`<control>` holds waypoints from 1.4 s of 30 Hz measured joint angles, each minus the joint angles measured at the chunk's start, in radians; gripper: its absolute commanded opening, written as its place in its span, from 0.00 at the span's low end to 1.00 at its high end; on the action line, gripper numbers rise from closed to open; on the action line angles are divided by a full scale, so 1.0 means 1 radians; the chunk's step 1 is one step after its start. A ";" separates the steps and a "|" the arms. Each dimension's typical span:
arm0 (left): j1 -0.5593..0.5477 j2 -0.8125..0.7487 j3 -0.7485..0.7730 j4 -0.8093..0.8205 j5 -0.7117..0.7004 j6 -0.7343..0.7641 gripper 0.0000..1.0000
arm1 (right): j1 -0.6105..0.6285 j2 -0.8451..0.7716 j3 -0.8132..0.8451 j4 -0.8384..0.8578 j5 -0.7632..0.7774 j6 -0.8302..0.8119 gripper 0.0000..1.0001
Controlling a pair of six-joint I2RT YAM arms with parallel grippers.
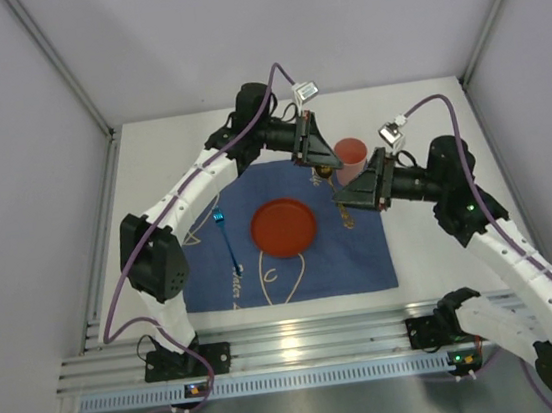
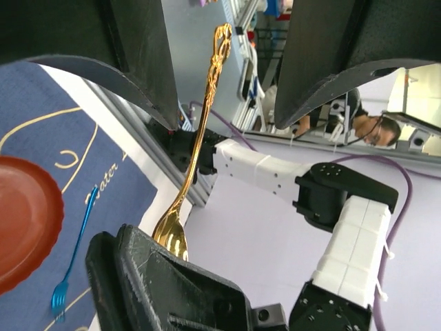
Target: Set the dinner table for one person
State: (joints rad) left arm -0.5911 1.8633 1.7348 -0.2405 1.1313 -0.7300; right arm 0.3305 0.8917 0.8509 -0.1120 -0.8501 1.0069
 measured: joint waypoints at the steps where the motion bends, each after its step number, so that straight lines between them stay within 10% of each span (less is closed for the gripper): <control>1: 0.000 0.000 0.000 0.000 -0.001 0.000 0.00 | 0.020 0.011 0.000 0.001 0.004 -0.001 0.57; 5: -0.002 0.000 0.000 0.000 -0.008 0.000 0.00 | 0.057 0.052 0.010 -0.016 0.021 -0.024 0.42; 9: -0.006 0.000 0.000 0.000 -0.014 -0.001 0.00 | 0.065 0.076 0.037 -0.036 0.042 -0.058 0.03; 13: -0.007 -0.003 0.000 0.003 -0.024 0.016 0.04 | 0.066 0.081 0.048 -0.099 0.080 -0.076 0.00; 14: -0.007 -0.003 0.000 0.000 -0.026 0.018 0.15 | 0.066 0.081 0.052 -0.111 0.087 -0.082 0.00; 15: -0.008 -0.003 0.000 -0.005 -0.033 0.023 0.61 | 0.066 0.082 0.057 -0.122 0.093 -0.091 0.00; 17: -0.008 -0.003 0.003 -0.023 -0.060 0.039 0.98 | 0.067 0.083 0.066 -0.153 0.106 -0.117 0.00; 35: 0.202 -0.159 -0.053 -0.611 -1.109 0.176 0.98 | 0.069 0.196 -0.186 -0.172 0.361 -0.203 0.00; 42: 0.184 -0.357 -0.180 -0.617 -1.212 0.183 0.98 | 0.117 0.377 -0.254 -0.121 0.525 -0.112 0.00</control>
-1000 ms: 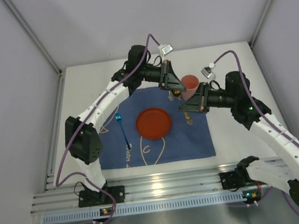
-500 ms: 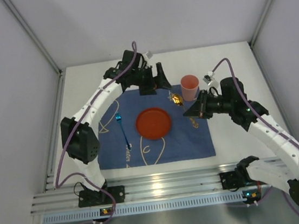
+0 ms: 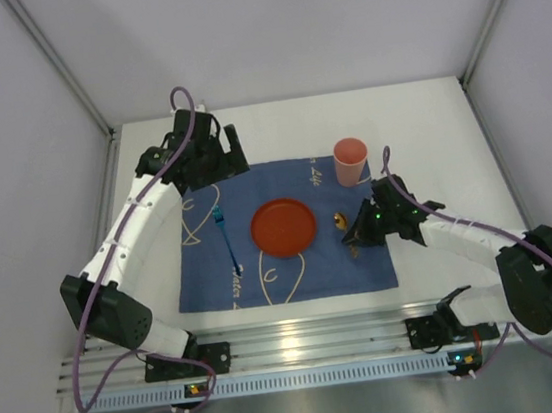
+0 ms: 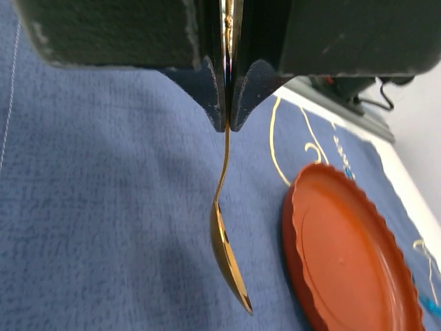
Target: Set the dinner table for one person
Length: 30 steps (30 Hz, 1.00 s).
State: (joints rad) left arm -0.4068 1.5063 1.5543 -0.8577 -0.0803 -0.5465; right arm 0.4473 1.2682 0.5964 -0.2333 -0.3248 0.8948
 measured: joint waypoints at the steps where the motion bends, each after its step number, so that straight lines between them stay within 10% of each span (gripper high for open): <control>1: -0.001 -0.004 -0.005 0.000 -0.002 0.000 0.98 | 0.011 0.011 0.000 0.016 0.027 0.018 0.00; 25: 0.000 0.006 -0.031 0.011 -0.006 0.021 0.98 | 0.106 0.271 0.203 -0.052 0.269 0.081 0.06; 30: 0.000 0.006 -0.042 0.022 -0.002 0.013 0.99 | 0.106 0.270 0.257 -0.219 0.357 0.029 0.49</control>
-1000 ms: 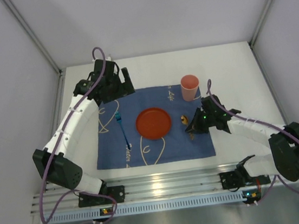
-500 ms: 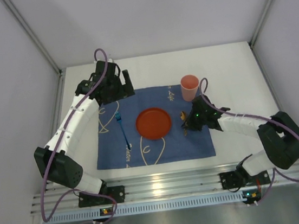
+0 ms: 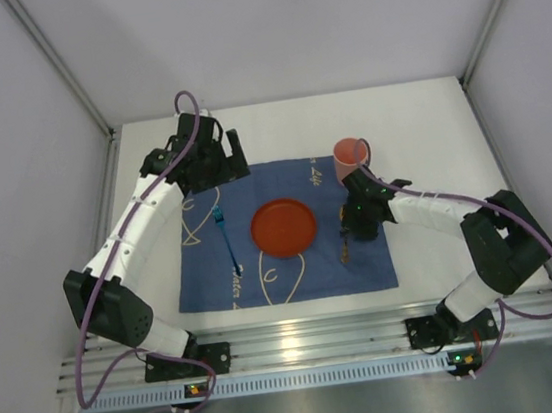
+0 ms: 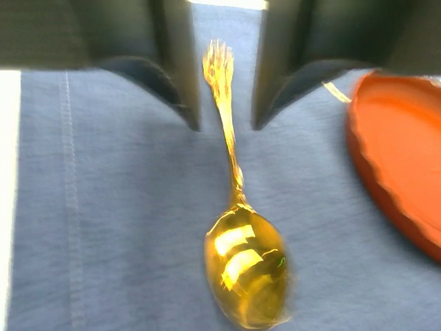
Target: Set the dinner table for one person
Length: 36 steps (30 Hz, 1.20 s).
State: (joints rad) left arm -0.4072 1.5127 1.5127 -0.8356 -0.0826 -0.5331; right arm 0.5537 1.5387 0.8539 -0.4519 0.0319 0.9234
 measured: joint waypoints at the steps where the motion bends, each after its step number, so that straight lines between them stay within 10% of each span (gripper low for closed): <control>1: 0.000 0.000 -0.005 0.002 0.001 -0.003 0.98 | 0.000 0.000 0.006 -0.021 0.008 -0.008 0.57; 16: 0.000 -0.035 -0.058 0.025 -0.009 -0.044 0.98 | 0.005 -0.265 0.118 -0.341 0.039 -0.212 0.72; 20: 0.000 -0.126 -0.126 0.018 -0.033 -0.043 0.98 | 0.027 -0.558 0.201 -0.350 -0.004 -0.307 1.00; 28: 0.000 -0.208 -0.173 -0.058 -0.062 -0.071 0.98 | 0.040 -1.049 0.241 -0.462 -0.063 -0.332 1.00; 36: 0.000 -0.221 -0.166 -0.124 -0.108 -0.104 0.99 | 0.040 -1.199 0.271 -0.707 -0.010 -0.299 1.00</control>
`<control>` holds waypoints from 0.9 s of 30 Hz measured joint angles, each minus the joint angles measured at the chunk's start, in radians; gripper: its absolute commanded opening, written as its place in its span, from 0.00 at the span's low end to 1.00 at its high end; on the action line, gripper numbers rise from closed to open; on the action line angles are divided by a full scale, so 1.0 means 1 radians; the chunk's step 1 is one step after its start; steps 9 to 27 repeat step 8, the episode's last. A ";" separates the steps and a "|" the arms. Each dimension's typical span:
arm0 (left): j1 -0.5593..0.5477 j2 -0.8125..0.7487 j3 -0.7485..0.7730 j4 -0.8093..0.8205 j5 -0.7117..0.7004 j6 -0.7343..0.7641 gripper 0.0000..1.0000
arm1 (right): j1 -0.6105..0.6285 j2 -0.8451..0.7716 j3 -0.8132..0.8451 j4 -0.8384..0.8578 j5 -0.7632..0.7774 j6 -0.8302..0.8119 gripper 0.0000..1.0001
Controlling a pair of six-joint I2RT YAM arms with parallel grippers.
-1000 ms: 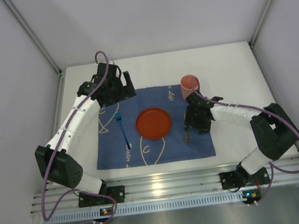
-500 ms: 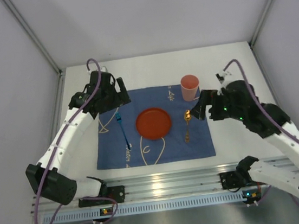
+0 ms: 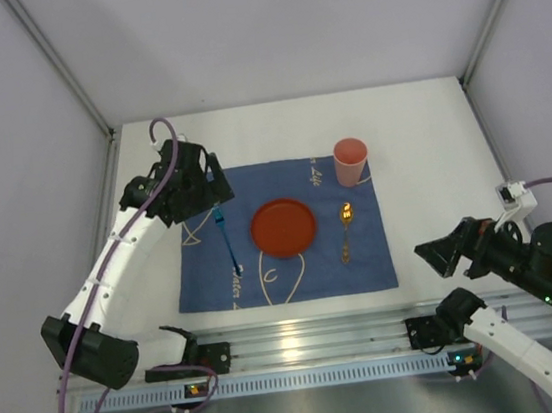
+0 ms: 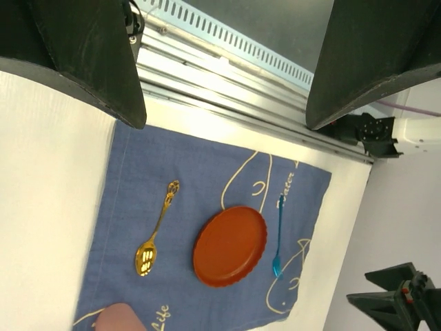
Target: Set the dinner table for one person
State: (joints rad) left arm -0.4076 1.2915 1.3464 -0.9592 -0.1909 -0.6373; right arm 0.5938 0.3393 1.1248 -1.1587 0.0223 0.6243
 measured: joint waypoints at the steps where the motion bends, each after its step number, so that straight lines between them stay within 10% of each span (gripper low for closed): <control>1: 0.000 -0.002 0.008 -0.006 -0.010 -0.004 0.99 | 0.000 -0.005 0.016 -0.020 0.014 0.000 1.00; 27: 0.000 -0.071 0.026 -0.044 -0.070 -0.037 0.99 | 0.000 0.008 0.047 -0.060 0.020 -0.051 1.00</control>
